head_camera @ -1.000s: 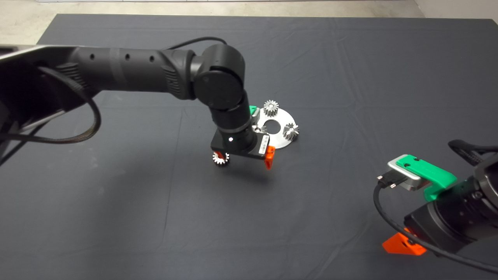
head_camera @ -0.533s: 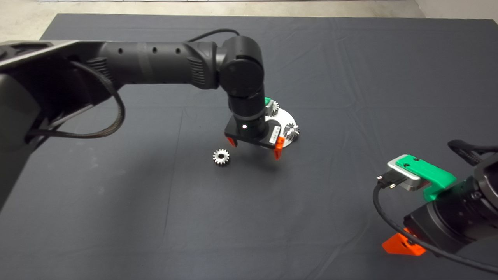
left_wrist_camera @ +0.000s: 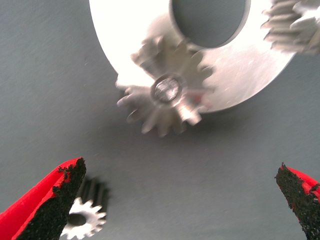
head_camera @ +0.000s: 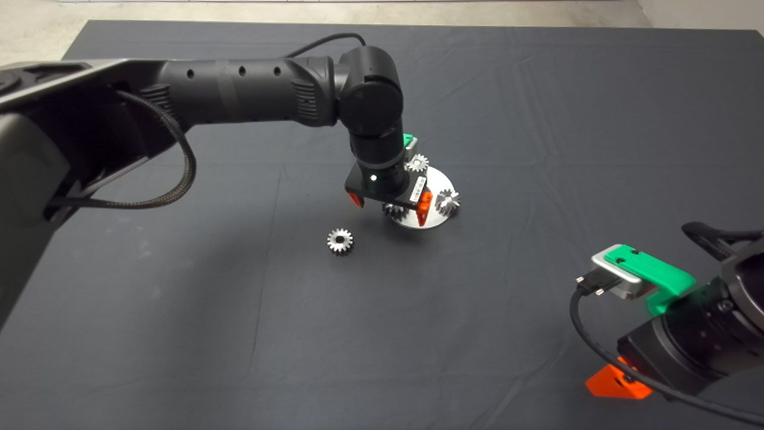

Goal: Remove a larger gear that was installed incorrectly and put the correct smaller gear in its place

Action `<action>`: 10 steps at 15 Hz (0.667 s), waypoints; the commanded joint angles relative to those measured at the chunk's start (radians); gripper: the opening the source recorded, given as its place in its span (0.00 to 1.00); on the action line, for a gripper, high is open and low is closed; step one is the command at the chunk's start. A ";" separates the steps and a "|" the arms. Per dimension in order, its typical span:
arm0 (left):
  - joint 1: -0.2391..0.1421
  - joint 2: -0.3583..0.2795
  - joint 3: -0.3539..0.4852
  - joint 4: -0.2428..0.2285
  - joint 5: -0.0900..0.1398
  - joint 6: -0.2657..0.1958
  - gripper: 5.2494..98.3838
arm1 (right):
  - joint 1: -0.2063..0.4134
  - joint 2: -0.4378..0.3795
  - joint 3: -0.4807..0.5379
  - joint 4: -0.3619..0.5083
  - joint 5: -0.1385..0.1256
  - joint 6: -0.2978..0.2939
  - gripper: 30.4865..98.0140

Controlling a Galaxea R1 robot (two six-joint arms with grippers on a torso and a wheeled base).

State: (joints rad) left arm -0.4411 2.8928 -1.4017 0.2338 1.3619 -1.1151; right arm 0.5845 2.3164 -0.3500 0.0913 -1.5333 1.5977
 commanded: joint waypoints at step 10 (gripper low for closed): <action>-0.010 0.004 -0.046 0.026 -0.048 0.006 1.00 | 0.008 -0.008 0.001 -0.002 -0.125 0.001 0.99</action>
State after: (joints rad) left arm -0.4406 2.8947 -1.4513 0.2540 1.3337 -1.1126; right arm 0.5762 2.3164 -0.3500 0.0913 -1.5333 1.5977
